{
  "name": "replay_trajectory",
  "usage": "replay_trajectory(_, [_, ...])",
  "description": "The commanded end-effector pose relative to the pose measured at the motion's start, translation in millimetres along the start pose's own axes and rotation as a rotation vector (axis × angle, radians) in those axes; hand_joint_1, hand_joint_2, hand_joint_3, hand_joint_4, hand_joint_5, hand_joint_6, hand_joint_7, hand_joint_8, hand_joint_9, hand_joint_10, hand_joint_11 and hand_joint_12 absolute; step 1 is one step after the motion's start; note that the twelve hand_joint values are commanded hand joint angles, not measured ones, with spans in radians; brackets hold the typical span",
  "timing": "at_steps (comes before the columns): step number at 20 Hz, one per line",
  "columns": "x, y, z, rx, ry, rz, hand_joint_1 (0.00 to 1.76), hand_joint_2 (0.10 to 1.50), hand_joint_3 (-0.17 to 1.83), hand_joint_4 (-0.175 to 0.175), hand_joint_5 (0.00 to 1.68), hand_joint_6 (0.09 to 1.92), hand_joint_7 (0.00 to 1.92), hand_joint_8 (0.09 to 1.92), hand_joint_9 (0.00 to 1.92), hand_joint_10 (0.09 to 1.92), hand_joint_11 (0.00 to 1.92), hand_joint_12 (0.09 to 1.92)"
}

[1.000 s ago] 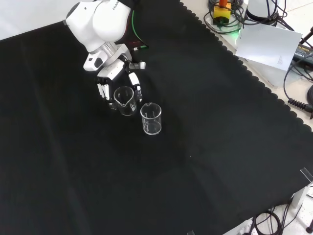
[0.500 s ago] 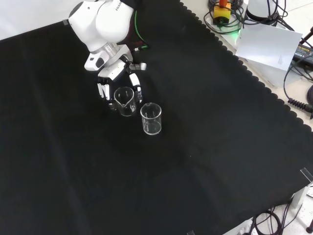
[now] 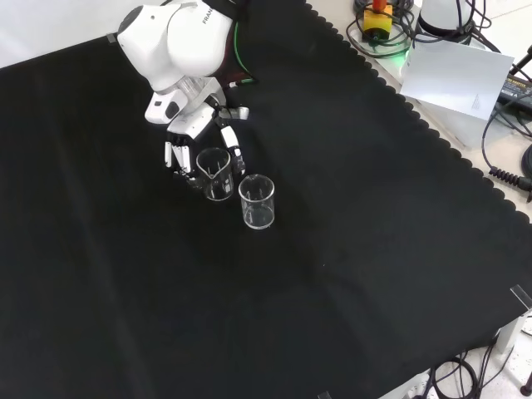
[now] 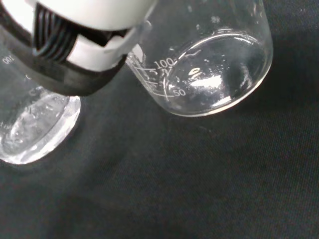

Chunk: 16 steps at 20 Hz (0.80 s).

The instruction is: Place the beaker back on the table.

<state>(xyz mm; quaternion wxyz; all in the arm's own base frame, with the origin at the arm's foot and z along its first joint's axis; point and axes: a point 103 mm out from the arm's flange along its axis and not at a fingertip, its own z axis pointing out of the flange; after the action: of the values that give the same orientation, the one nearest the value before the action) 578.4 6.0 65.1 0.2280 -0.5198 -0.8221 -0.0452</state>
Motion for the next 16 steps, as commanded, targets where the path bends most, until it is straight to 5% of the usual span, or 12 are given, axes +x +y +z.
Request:
replay_trajectory(1, [0,-2,-3,0.012,-0.061,-0.013,1.01,0.87,-0.01,0.036,0.88,0.69,0.91,0.63,1.14,0.09,0.60,1.24])
replay_trajectory(5, [2,-5,-10,0.011,-0.081,-0.023,0.96,0.83,-0.05,0.011,0.66,0.78,0.80,0.68,1.02,0.16,0.48,1.30])
replay_trajectory(9, [3,-9,-17,0.010,-0.086,-0.027,0.90,0.84,-0.15,-0.015,0.44,0.70,0.65,0.72,0.78,0.47,0.35,1.33])
replay_trajectory(16, [9,-18,-26,0.051,-0.143,-0.033,0.83,0.82,-0.17,-0.020,0.36,0.49,0.46,0.72,0.52,0.65,0.12,1.39])
